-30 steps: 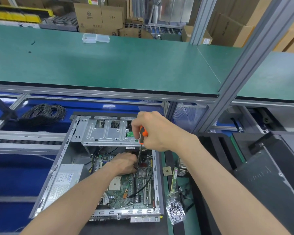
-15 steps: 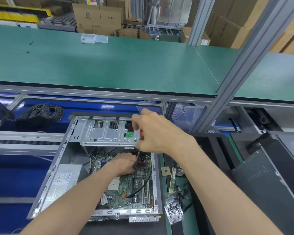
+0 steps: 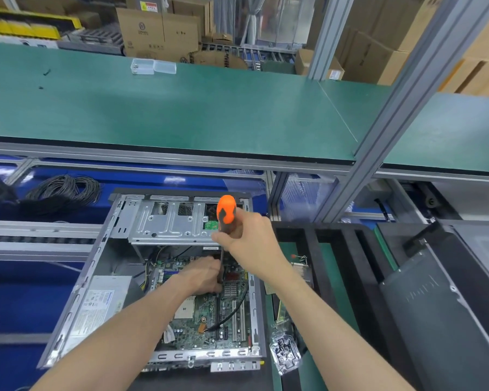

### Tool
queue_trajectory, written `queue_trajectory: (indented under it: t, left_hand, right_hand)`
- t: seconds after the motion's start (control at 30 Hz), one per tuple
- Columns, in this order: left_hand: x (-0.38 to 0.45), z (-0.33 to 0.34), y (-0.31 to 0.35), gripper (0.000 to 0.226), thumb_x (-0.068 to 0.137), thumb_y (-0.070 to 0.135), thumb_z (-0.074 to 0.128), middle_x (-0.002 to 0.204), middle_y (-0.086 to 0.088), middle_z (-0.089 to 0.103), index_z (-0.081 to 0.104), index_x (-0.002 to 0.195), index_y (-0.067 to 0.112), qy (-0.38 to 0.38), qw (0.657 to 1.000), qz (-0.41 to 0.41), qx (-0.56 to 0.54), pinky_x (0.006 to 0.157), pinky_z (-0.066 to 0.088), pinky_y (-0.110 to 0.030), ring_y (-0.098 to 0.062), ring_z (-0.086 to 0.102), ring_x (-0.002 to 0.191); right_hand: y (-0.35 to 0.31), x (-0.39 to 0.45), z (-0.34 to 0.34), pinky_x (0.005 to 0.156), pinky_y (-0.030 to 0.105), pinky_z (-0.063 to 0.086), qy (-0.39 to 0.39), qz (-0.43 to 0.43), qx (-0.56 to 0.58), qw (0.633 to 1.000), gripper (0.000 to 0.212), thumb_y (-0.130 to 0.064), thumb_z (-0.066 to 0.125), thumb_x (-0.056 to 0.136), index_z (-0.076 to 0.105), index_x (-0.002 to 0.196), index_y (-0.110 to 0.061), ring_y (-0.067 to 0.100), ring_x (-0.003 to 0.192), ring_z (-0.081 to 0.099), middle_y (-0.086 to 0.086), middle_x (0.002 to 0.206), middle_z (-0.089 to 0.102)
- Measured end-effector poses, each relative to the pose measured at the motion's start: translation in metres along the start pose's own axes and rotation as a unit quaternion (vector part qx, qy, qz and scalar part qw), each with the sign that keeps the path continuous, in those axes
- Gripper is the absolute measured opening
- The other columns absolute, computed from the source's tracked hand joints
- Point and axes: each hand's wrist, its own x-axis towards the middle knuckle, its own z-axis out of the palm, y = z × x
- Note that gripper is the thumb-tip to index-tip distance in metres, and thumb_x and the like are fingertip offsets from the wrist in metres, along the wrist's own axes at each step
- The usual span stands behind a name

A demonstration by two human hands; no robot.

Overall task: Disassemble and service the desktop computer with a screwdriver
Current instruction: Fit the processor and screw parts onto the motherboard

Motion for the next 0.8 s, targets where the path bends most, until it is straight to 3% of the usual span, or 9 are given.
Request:
queue_trajectory:
  t: [0.1,0.33,0.47,0.57,0.63,0.7,0.77,0.8]
  left_hand:
    - [0.001,0.003,-0.001,0.035,0.077,0.034,0.073,0.086,-0.009,0.064,0.064,0.096,0.007,0.006,1.0,0.0,-0.008,0.067,0.056,-0.041,-0.028,0.063,0.075]
    - [0.0,0.008,-0.005,0.033,0.075,0.033,0.072,0.089,-0.008,0.069,0.065,0.097,0.009,0.029,0.999,0.028,-0.032,0.068,0.054,-0.038,-0.025,0.061,0.076]
    - [-0.003,0.009,-0.009,0.021,0.074,0.03,0.071,0.073,-0.001,0.067,0.052,0.07,0.022,0.054,0.996,0.032,-0.06,0.06,0.043,-0.027,-0.018,0.053,0.064]
    - [-0.011,0.006,-0.014,0.019,0.073,0.031,0.073,0.064,0.002,0.064,0.06,0.063,0.021,0.072,0.987,-0.008,-0.145,0.066,0.046,-0.029,-0.013,0.05,0.062]
    - [-0.021,0.005,-0.016,0.022,0.072,0.031,0.075,0.054,0.003,0.062,0.067,0.064,0.012,0.098,0.959,-0.053,-0.261,0.055,0.043,-0.023,-0.009,0.051,0.052]
    - [-0.032,0.002,-0.015,0.027,0.073,0.03,0.071,0.041,0.005,0.045,0.062,0.06,0.008,0.105,0.906,-0.088,-0.4,0.042,0.033,-0.019,-0.01,0.038,0.038]
    - [-0.042,0.0,-0.012,0.025,0.079,0.023,0.066,0.045,0.008,0.033,0.05,0.062,0.014,0.084,0.823,-0.108,-0.551,0.039,0.026,-0.022,-0.014,0.028,0.039]
    - [-0.046,-0.001,-0.011,0.024,0.083,0.017,0.063,0.048,0.007,0.03,0.047,0.065,0.016,0.067,0.764,-0.115,-0.632,0.037,0.023,-0.022,-0.014,0.024,0.039]
  right_hand:
    - [0.017,-0.004,0.02,0.076,0.038,0.053,-0.013,0.028,-0.037,0.999,0.015,-0.022,0.065,0.093,0.059,0.08,-0.016,0.022,0.077,0.063,0.004,0.079,0.065]
    - [0.04,-0.015,0.053,0.082,0.044,0.051,-0.053,0.061,-0.02,0.997,0.025,-0.023,0.053,0.103,0.061,0.085,-0.007,0.03,0.086,0.063,0.013,0.087,0.068]
    - [0.04,-0.013,0.048,0.078,0.048,0.05,-0.027,0.034,-0.021,0.999,0.026,-0.02,0.047,0.104,0.059,0.088,-0.003,0.036,0.082,0.061,0.015,0.083,0.066]
    - [0.039,-0.009,0.04,0.076,0.046,0.049,0.017,0.017,-0.031,0.999,0.029,-0.024,0.047,0.105,0.058,0.085,-0.007,0.033,0.078,0.061,0.01,0.076,0.066]
    - [0.041,-0.009,0.036,0.074,0.045,0.049,0.032,0.014,-0.03,0.999,0.029,-0.025,0.048,0.106,0.058,0.083,-0.009,0.03,0.075,0.061,0.008,0.074,0.065]
    - [0.043,-0.011,0.035,0.074,0.045,0.05,0.035,0.013,-0.025,0.999,0.028,-0.024,0.048,0.105,0.059,0.085,-0.009,0.03,0.075,0.062,0.008,0.074,0.065]
    - [0.046,-0.014,0.035,0.074,0.046,0.05,0.034,0.014,-0.023,0.999,0.029,-0.023,0.047,0.106,0.06,0.085,-0.008,0.031,0.075,0.062,0.01,0.075,0.066]
    - [0.047,-0.014,0.035,0.074,0.046,0.05,0.035,0.015,-0.021,0.999,0.029,-0.023,0.047,0.106,0.06,0.084,-0.008,0.031,0.074,0.062,0.011,0.074,0.066]
